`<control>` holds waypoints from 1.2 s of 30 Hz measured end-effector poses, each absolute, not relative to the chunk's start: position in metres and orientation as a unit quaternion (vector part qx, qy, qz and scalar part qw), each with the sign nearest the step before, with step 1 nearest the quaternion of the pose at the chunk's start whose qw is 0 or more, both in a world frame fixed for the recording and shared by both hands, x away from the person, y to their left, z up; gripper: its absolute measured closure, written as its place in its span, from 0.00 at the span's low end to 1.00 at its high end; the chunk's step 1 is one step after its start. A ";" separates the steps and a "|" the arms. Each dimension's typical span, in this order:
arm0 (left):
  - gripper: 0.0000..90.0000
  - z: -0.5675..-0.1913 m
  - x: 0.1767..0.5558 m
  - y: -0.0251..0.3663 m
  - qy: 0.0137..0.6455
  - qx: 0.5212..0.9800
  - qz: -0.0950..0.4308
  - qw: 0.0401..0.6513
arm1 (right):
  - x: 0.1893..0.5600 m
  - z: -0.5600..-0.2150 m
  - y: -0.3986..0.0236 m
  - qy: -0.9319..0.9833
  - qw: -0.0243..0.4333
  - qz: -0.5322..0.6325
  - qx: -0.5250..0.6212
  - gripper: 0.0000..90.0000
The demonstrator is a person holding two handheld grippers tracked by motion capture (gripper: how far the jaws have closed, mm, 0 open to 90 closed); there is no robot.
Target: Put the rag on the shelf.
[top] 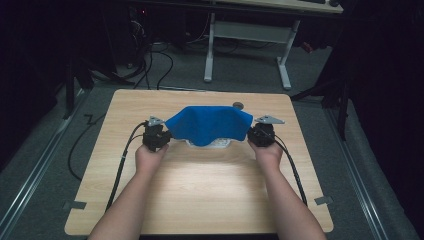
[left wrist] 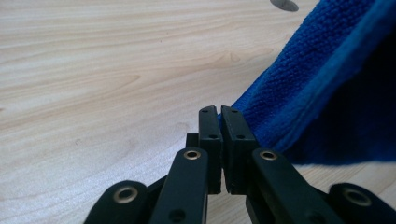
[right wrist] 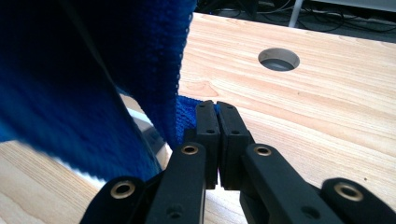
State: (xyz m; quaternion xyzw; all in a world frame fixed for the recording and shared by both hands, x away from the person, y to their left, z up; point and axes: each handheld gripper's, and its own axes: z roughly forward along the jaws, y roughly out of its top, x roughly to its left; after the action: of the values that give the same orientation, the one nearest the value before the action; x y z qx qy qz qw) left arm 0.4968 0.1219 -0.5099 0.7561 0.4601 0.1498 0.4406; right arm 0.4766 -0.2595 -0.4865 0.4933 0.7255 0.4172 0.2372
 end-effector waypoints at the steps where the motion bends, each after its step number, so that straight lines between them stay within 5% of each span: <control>1: 0.97 -0.510 0.497 0.123 0.462 0.755 0.150 0.441 | 0.477 -0.487 -0.260 0.725 0.237 0.418 0.493 0.99; 12: 0.68 -0.503 0.492 0.136 0.478 0.731 0.178 0.452 | 0.471 -0.479 -0.270 0.711 0.255 0.423 0.500 0.80; 25: 0.56 -0.500 0.464 0.157 0.476 0.724 0.203 0.456 | 0.448 -0.475 -0.290 0.703 0.273 0.416 0.508 0.70; 36: 0.50 -0.511 0.401 0.162 0.436 0.753 0.203 0.449 | 0.396 -0.479 -0.294 0.728 0.294 0.405 0.469 0.50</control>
State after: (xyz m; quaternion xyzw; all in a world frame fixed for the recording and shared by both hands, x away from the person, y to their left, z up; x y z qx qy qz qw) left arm 0.4014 0.1623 -0.5113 0.7528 0.4362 0.2029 0.4492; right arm 0.3959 -0.2935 -0.4788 0.4693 0.7277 0.4049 0.2937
